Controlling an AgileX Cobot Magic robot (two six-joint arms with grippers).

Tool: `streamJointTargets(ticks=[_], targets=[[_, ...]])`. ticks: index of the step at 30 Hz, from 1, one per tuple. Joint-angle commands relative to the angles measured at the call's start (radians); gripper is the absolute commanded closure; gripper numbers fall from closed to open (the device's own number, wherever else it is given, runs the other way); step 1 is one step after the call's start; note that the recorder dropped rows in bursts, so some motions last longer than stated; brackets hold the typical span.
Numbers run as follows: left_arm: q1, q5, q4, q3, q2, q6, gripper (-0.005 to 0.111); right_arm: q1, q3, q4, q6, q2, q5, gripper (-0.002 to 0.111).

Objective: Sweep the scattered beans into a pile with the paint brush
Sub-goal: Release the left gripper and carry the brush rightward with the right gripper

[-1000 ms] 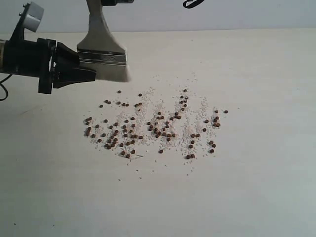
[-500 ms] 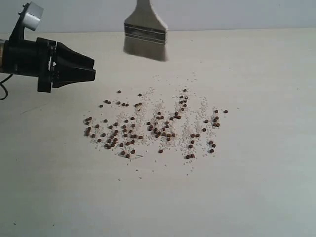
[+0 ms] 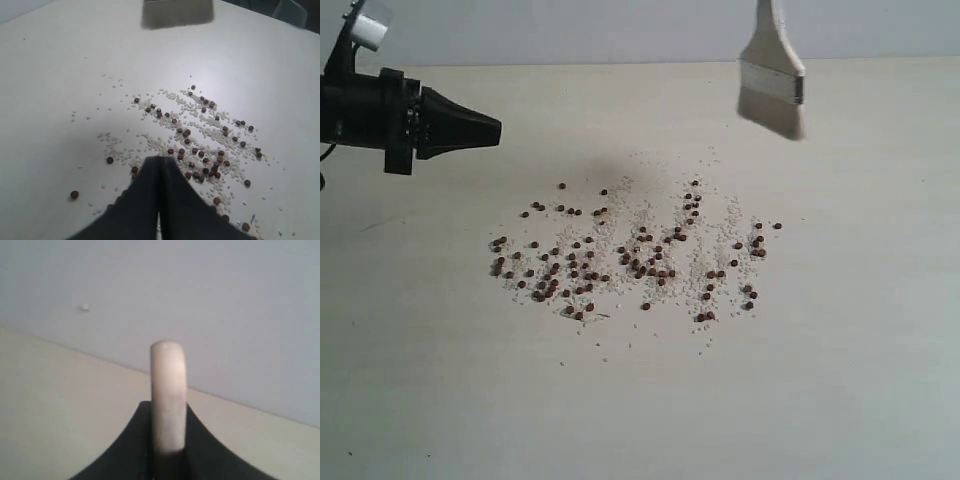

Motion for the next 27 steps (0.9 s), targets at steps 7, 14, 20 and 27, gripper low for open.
streamJointTargets(ticks=[7, 14, 20, 27], targets=[[0.014, -0.010, -0.066, 0.064, -0.092, -0.163, 0.107, -0.003, 0.274, -0.138, 0.167, -0.298, -0.402, 0.108], [0.049, -0.010, -0.117, 0.204, -0.159, -0.092, 0.107, -0.003, 0.531, -0.747, 0.927, -0.521, -0.597, 0.108], [0.150, -0.010, -0.256, 0.384, -0.255, 0.012, 0.107, -0.003, 0.742, -1.087, 1.479, -0.615, -0.797, 0.108], [0.252, 0.017, -0.559, 0.614, -0.419, 0.150, 0.107, -0.003, 0.800, -1.152, 1.549, -0.616, -0.782, 0.108]])
